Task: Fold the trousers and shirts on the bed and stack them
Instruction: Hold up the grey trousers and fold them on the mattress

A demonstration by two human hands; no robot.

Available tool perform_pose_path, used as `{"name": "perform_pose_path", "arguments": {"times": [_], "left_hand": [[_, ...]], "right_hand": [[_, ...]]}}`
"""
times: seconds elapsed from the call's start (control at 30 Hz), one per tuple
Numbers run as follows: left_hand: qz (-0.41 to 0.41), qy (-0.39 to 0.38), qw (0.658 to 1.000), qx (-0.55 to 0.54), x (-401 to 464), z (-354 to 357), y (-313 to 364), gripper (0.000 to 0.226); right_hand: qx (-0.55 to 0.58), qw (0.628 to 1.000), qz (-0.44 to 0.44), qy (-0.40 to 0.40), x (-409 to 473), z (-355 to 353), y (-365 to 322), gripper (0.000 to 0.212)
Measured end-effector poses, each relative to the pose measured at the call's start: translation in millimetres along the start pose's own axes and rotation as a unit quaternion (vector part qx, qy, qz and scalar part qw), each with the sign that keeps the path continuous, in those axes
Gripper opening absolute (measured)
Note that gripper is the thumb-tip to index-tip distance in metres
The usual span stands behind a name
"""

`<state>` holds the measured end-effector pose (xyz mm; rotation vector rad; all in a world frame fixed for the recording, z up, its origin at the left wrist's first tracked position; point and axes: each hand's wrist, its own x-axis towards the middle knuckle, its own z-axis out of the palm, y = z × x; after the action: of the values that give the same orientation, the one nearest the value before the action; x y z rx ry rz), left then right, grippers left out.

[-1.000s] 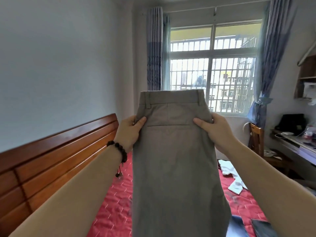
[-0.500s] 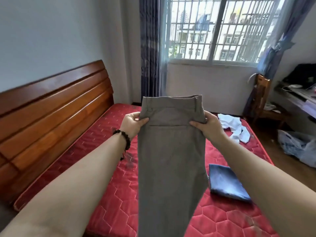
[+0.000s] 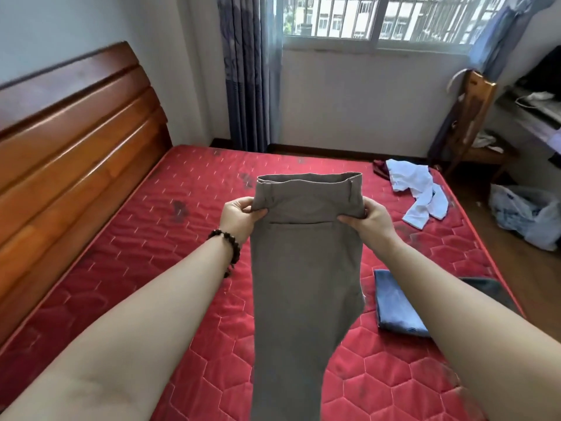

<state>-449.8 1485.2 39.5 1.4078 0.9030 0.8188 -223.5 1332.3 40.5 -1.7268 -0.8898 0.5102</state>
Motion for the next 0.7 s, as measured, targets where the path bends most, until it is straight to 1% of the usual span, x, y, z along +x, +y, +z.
{"name": "perform_pose_path", "arguments": {"times": [0.2, 0.33, 0.53, 0.7], "left_hand": [[-0.030, 0.023, 0.998, 0.056, 75.5, 30.8, -41.6, 0.020], [-0.065, 0.024, 0.992, 0.102, 132.6, 44.5, -80.1, 0.017], [-0.100, 0.029, 0.989, 0.109, 207.6, 55.5, -157.2, 0.017], [-0.114, 0.027, 0.985, 0.123, 273.2, 57.0, -235.7, 0.015]], "right_hand": [[-0.022, 0.998, 0.045, -0.047, 82.2, 7.2, 62.0, 0.027], [-0.029, 0.994, 0.076, -0.078, 133.3, 22.1, 108.2, 0.026], [-0.049, 0.991, 0.104, -0.072, 193.6, 62.9, 178.3, 0.024], [-0.070, 0.988, 0.132, -0.041, 241.0, 111.9, 250.1, 0.019]]}}
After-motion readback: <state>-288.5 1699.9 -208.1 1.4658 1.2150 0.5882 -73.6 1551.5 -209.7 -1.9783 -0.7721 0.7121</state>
